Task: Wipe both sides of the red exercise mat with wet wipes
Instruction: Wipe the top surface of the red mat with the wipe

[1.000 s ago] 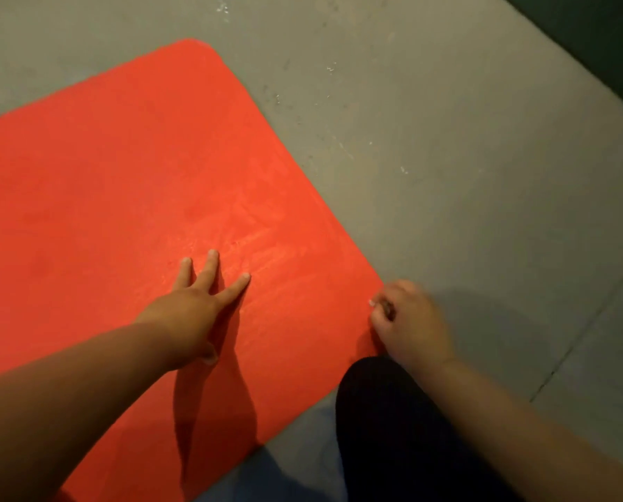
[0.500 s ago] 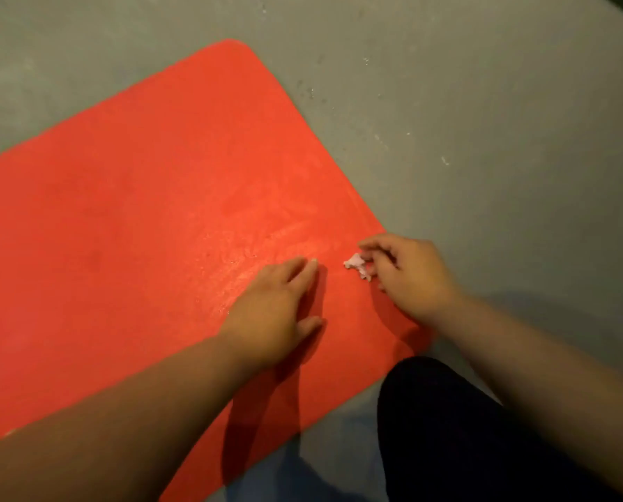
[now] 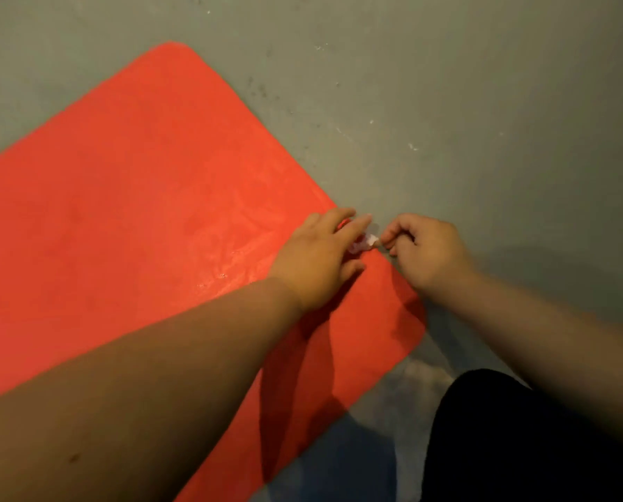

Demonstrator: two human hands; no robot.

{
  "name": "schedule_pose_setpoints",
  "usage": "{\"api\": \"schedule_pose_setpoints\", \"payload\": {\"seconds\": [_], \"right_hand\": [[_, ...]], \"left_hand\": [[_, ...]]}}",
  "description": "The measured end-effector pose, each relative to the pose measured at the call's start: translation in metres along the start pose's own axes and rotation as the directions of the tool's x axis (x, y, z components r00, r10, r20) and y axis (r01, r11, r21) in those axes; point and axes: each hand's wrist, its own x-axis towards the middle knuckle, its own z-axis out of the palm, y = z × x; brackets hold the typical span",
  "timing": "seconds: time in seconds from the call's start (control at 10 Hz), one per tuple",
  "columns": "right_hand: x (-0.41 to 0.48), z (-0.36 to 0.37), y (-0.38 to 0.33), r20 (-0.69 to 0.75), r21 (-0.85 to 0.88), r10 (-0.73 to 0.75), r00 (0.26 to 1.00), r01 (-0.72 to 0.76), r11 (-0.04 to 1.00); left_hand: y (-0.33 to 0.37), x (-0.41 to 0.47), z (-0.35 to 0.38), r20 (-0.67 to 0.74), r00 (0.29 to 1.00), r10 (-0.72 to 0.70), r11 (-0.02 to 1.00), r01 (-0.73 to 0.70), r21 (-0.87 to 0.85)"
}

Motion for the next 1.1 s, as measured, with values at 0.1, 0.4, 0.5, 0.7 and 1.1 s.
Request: {"api": "schedule_pose_setpoints", "payload": {"seconds": [0.1, 0.4, 0.5, 0.7, 1.1], "right_hand": [[0.001, -0.004, 0.004, -0.056, -0.007, 0.059, 0.997, -0.06, 0.998], [-0.006, 0.004, 0.008, 0.002, -0.077, 0.038, 0.999, -0.038, 0.996], [-0.008, 0.01, 0.004, 0.058, -0.111, -0.037, 0.998, 0.044, 0.993], [-0.021, 0.02, 0.003, 0.079, -0.28, -0.198, 0.977, 0.212, 0.936], [-0.031, 0.025, -0.005, 0.073, -0.369, -0.159, 0.985, 0.174, 0.913]], "left_hand": [[0.01, 0.021, 0.007, 0.027, 0.988, 0.149, 0.989, -0.15, 0.007], [-0.065, -0.026, -0.02, -0.052, 0.993, -0.108, 0.994, 0.108, 0.01], [-0.092, -0.036, -0.031, -0.174, 0.82, -0.545, 0.838, 0.542, -0.07], [0.005, -0.113, 0.003, 0.117, 0.989, 0.091, 0.992, -0.079, -0.1], [-0.041, -0.062, 0.004, -0.194, 0.884, -0.426, 0.903, 0.406, -0.138]]}}
